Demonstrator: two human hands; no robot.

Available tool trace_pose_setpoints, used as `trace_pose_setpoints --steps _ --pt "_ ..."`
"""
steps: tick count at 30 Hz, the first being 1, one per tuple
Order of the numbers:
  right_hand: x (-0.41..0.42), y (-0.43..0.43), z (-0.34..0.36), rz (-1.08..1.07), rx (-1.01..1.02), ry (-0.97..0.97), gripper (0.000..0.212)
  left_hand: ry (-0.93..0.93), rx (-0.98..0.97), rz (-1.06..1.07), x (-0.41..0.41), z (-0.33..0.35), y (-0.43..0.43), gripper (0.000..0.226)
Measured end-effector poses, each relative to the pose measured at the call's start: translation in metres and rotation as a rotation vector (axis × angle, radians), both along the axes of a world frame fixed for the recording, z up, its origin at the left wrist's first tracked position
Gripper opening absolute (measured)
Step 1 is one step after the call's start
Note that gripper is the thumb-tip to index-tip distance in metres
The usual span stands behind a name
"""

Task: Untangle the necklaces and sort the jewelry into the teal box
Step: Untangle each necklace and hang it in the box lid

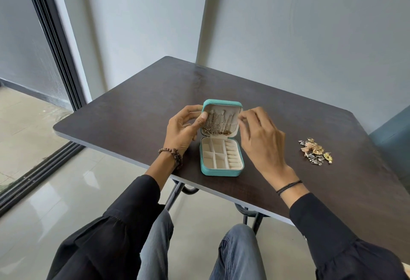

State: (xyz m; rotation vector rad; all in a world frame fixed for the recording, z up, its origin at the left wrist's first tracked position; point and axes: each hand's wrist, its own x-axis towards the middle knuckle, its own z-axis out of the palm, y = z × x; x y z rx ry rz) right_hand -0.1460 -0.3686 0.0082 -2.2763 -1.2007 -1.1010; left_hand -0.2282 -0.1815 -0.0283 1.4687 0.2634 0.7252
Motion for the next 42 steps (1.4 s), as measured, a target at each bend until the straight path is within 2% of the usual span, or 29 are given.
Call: trace_pose_setpoints --steps 7,13,18,21,24,36,42 --pt "-0.005 -0.001 -0.015 -0.061 -0.081 0.28 0.007 0.009 -0.038 0.036 0.002 -0.001 -0.002 0.027" --pt "-0.01 0.003 -0.02 -0.052 -0.182 0.392 0.023 0.045 -0.041 0.062 0.007 -0.008 0.002 0.026" --pt "-0.008 0.003 -0.016 -0.045 -0.179 0.397 0.024 0.081 -0.029 0.078 0.008 -0.009 0.002 0.026" --pt "-0.01 0.004 -0.015 0.038 -0.244 0.374 0.027 0.09 -0.017 0.077 0.007 -0.009 0.003 0.026" --pt "-0.009 0.005 -0.015 0.029 -0.296 0.351 0.028 0.099 -0.009 0.077 0.007 -0.009 0.002 0.028" --pt "-0.011 0.003 -0.014 -0.024 -0.194 0.438 0.021 0.129 0.006 0.093 0.007 -0.008 0.002 0.03" --pt "-0.013 0.001 -0.02 -0.089 -0.026 0.73 0.032 0.194 0.045 0.13 0.009 -0.009 0.002 0.033"
